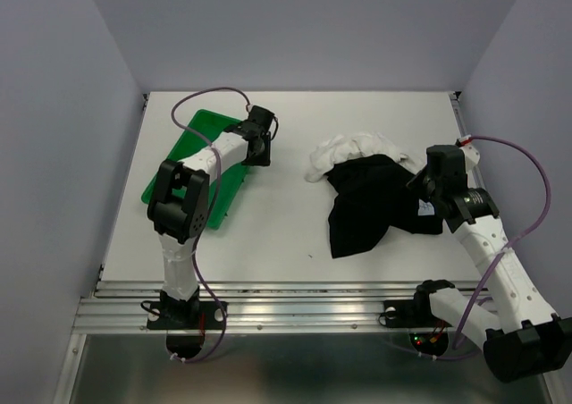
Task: Roll the t-shirts
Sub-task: Move the bin to the corner of the board.
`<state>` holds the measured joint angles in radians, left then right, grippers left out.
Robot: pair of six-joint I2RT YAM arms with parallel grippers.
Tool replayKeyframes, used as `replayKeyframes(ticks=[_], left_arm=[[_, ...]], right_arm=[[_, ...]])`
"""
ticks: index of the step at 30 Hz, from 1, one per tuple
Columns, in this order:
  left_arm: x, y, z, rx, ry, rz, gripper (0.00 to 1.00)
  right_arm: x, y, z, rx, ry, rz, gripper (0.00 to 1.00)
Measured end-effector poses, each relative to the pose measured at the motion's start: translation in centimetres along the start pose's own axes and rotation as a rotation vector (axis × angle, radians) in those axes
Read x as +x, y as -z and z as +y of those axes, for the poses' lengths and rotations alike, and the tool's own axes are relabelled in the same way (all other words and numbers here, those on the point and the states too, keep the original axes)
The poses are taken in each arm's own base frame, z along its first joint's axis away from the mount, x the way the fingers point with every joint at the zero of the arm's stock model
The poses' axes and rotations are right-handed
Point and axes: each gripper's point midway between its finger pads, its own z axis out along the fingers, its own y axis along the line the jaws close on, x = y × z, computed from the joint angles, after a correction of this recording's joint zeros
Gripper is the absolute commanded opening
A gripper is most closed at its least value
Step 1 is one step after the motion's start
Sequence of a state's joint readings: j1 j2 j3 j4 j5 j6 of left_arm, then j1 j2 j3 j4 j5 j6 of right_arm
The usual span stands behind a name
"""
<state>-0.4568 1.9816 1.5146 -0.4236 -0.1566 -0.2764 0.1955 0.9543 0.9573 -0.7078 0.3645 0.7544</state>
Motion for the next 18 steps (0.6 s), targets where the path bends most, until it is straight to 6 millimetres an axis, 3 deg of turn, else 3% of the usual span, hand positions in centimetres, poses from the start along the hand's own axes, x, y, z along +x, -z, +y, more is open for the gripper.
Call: replayKeyframes(ticks=[7,11,15,18], left_arm=[[-1.4,0.0,3.2,-0.050,0.016,-0.007,0.45],[-1.7,1.2,1.8,0.025,0.017,-0.010,0.49],[-3.0,5.3,-1.6,0.153,0.005,-0.075,0.52],[-4.5,10.3,-4.3,0.269,0.001,-0.161,0.53]], right_arm=[[0.6,-0.1,0.3,-0.020,0.028,0.032,0.01],[1.6,-0.7,1.1,-0.053,0.059,0.087,0.01],[2.9,-1.1,2.7,-0.124,0.066,0.153,0.01],[4.4,-0.8,4.7,-0.198,0.095,0.192,0.01]])
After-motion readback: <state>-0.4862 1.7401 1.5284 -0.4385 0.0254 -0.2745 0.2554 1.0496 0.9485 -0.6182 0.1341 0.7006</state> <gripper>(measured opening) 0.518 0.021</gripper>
